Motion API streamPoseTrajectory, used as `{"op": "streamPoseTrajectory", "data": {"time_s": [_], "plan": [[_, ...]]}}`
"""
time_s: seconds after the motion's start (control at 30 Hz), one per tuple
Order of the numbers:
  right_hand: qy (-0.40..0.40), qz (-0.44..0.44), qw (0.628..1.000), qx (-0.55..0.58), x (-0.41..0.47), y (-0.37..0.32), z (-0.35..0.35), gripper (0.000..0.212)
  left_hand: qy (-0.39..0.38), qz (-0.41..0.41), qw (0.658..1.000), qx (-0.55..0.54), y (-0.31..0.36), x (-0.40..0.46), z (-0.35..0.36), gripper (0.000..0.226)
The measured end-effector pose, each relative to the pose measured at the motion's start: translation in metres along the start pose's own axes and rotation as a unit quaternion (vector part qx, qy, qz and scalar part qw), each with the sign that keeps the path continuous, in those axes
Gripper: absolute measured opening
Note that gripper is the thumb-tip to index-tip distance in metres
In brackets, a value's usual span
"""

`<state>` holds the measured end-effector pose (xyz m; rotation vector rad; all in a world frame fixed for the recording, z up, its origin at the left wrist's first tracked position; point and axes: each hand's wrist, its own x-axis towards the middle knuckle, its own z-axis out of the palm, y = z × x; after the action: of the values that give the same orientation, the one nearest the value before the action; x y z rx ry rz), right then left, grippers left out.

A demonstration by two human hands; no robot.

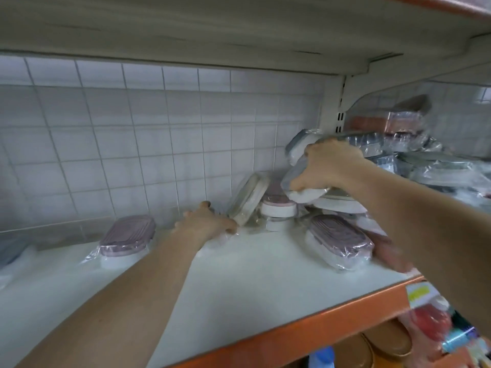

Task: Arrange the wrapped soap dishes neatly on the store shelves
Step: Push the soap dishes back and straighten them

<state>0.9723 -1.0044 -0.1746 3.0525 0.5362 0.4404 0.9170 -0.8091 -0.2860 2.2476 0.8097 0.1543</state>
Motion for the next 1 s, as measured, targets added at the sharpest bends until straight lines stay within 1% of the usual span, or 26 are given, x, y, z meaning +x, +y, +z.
{"op": "streamPoseTrajectory", "data": {"time_s": [0.13,0.27,0.37,0.47,0.63,0.83,0.93,1.0], "plan": [[0.003,-0.005,1.000,0.017,-0.026,-0.007,-0.001,0.079,0.025,0.025,0.999,0.023,-0.006,-0.020,-0.009,0.112],[0.054,-0.037,0.993,0.103,-0.040,-0.028,0.002,0.083,0.085,0.088,0.991,0.047,-0.010,-0.033,-0.021,0.095],[0.079,-0.058,0.983,0.152,-0.047,-0.055,0.007,0.082,0.123,0.121,0.983,0.057,-0.019,-0.043,-0.036,0.092],[0.102,-0.065,0.976,0.181,-0.054,-0.089,0.009,0.079,0.156,0.131,0.976,0.078,-0.042,-0.052,-0.060,0.090],[0.100,-0.091,0.965,0.226,-0.070,-0.173,0.010,0.078,0.190,0.093,0.972,0.103,-0.111,-0.063,-0.125,0.087],[0.038,-0.138,0.947,0.289,-0.101,-0.299,0.019,0.074,0.214,0.028,0.968,0.129,-0.210,-0.078,-0.215,0.092],[0.016,-0.139,0.937,0.319,-0.115,-0.347,0.025,0.074,0.225,0.022,0.966,0.129,-0.246,-0.083,-0.250,0.091],[0.013,-0.122,0.933,0.339,-0.121,-0.368,0.029,0.074,0.228,0.027,0.965,0.126,-0.262,-0.083,-0.267,0.088]]}}
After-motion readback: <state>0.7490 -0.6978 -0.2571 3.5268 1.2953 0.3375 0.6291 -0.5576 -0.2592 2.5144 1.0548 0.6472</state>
